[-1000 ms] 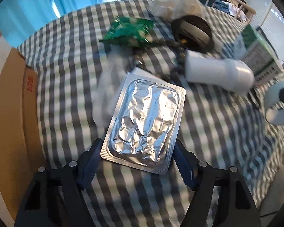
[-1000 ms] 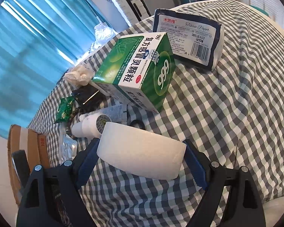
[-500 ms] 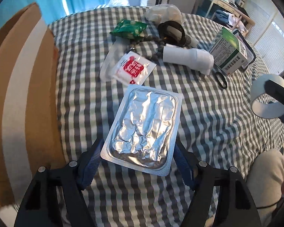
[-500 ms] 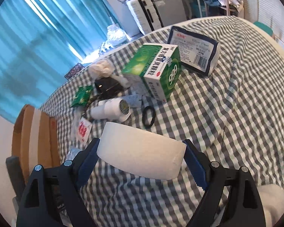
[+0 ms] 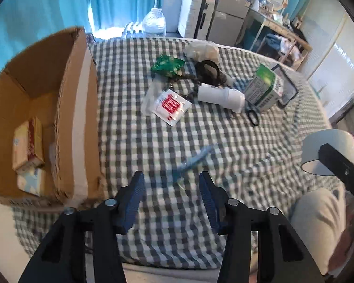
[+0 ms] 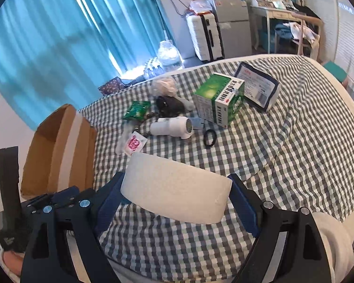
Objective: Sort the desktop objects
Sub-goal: 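Grasp the teal blister pack with the left tool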
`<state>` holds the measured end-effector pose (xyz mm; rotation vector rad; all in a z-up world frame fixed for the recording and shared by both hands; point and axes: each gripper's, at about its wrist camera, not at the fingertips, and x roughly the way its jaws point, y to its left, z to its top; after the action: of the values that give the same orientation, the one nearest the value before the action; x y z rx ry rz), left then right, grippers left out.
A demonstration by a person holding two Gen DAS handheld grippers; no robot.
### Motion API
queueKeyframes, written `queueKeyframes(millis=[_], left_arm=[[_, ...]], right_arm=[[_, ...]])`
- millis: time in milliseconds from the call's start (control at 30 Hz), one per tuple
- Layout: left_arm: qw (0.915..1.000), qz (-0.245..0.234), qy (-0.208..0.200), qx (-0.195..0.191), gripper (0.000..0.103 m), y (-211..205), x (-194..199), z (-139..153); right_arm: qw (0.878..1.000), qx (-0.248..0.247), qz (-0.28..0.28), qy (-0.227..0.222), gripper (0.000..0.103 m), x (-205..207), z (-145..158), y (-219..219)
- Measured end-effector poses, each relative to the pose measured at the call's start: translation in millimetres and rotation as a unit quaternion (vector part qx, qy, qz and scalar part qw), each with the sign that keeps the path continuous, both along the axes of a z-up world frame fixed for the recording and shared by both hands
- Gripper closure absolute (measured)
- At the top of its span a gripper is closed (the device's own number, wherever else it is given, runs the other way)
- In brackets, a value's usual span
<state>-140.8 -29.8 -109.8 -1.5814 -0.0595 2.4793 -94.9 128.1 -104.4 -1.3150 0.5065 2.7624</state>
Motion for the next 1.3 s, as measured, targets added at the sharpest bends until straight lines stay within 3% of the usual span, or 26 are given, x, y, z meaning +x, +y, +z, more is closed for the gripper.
queueKeyframes(millis=[67, 100, 133, 267, 367, 567, 700, 833, 900, 967, 1033, 1133, 1300], left_arm=[[1.0000, -0.004, 0.003, 0.004, 0.038, -1.4, 5.3, -6.1], [0.9999, -0.007, 0.004, -0.007, 0.025, 0.3, 7.1, -10.3], [0.9997, -0.011, 0.006, -0.021, 0.020, 2.8, 9.6, -14.8], [0.9993, -0.004, -0.002, -0.036, 0.019, 9.2, 3.9, -31.1], [0.9988, 0.006, -0.015, -0.045, 0.010, 16.6, -10.5, -48.0], [0.9940, 0.101, -0.034, -0.025, 0.010, 17.3, -43.6, -76.2], [0.9871, 0.151, -0.052, 0.013, 0.010, 21.4, -64.3, -90.4], [0.9740, 0.203, -0.098, -0.021, 0.008, 25.3, -85.0, -117.7], [0.9707, 0.220, -0.094, -0.023, 0.006, 26.7, -86.1, -121.6], [0.9730, 0.211, -0.081, -0.048, 0.006, 34.4, -85.7, -120.6], [0.9777, 0.188, -0.072, -0.061, 0.015, 40.1, -84.7, -118.5], [0.9805, 0.179, -0.076, -0.030, 0.026, 37.4, -81.3, -112.3], [0.9853, 0.159, -0.063, 0.001, 0.029, 32.6, -70.1, -100.5]], right_arm=[[1.000, 0.001, 0.003, 0.000, 0.017, 2.9, 0.7, -2.8], [1.000, 0.000, 0.003, 0.000, 0.017, 4.1, 0.6, -2.9], [1.000, 0.000, 0.002, -0.001, 0.017, 4.5, 0.5, -2.6], [1.000, 0.000, 0.001, -0.004, 0.017, 3.2, -2.8, -1.2], [1.000, -0.002, 0.002, -0.013, 0.017, -2.3, -12.1, 0.8], [0.999, -0.015, -0.007, -0.045, 0.017, -18.6, -43.4, 14.2], [0.998, -0.018, -0.015, -0.062, 0.017, -30.6, -59.7, 24.7], [0.997, -0.020, -0.019, -0.071, 0.017, -41.3, -69.7, 35.1], [0.997, -0.020, -0.019, -0.076, 0.017, -45.2, -74.6, 39.3], [0.996, -0.018, -0.019, -0.081, 0.017, -47.7, -78.4, 41.6], [0.996, -0.018, -0.019, -0.086, 0.017, -49.7, -81.8, 43.3], [0.996, -0.019, -0.018, -0.089, 0.017, -49.4, -83.8, 42.0], [0.997, -0.012, -0.011, -0.082, 0.017, -44.9, -77.3, 35.1]])
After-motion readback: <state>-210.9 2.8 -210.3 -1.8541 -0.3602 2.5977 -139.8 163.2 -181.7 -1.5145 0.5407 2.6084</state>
